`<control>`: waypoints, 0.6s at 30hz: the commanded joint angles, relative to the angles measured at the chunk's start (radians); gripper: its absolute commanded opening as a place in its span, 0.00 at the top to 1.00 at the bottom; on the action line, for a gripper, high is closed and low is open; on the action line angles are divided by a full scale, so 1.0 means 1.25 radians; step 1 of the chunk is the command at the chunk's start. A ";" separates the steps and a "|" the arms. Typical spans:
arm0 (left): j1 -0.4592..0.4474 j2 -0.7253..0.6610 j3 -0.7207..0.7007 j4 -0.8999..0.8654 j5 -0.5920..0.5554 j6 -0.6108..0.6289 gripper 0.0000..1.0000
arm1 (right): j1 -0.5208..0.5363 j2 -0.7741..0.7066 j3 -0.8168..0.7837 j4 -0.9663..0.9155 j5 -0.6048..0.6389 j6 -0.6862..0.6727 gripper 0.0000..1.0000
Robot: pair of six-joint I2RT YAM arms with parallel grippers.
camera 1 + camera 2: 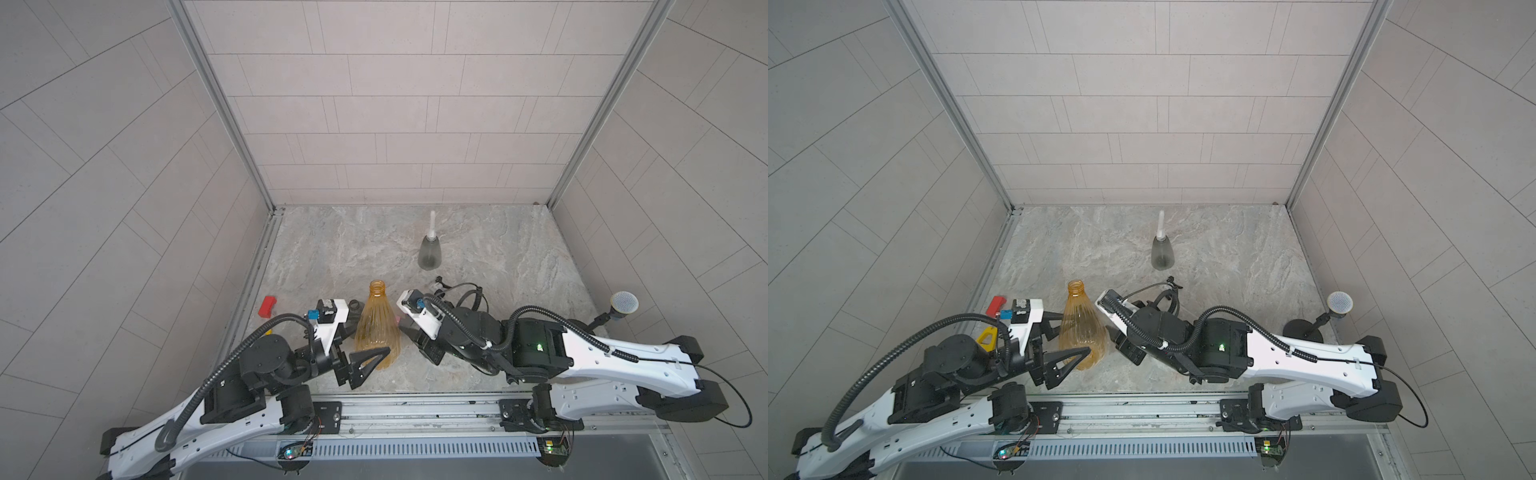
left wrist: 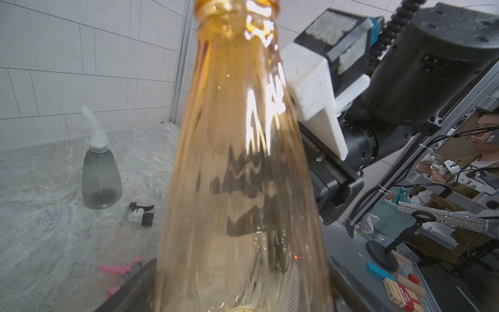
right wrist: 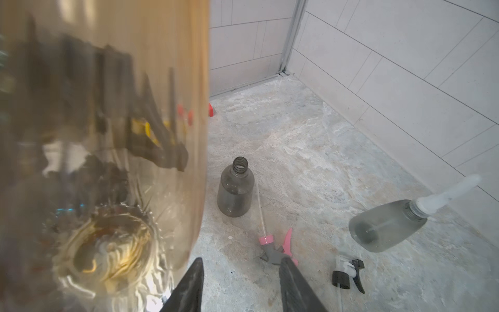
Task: Attach spray nozzles to spray bottles
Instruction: Adjust the spray bottle.
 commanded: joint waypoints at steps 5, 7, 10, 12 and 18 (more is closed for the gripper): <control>-0.002 0.004 0.013 0.040 -0.009 -0.017 0.94 | 0.011 0.004 0.019 0.055 -0.029 -0.020 0.54; -0.002 0.008 0.008 0.047 -0.006 -0.025 0.89 | 0.011 0.006 0.021 0.064 -0.038 -0.021 0.54; -0.002 0.014 0.004 0.053 0.001 -0.033 0.82 | 0.011 0.010 0.024 0.078 -0.044 -0.026 0.55; -0.002 0.020 0.005 0.053 0.006 -0.035 0.80 | 0.012 0.010 0.027 0.085 -0.045 -0.030 0.55; -0.002 0.029 0.005 0.056 0.018 -0.041 0.74 | 0.012 0.009 0.032 0.099 -0.043 -0.037 0.56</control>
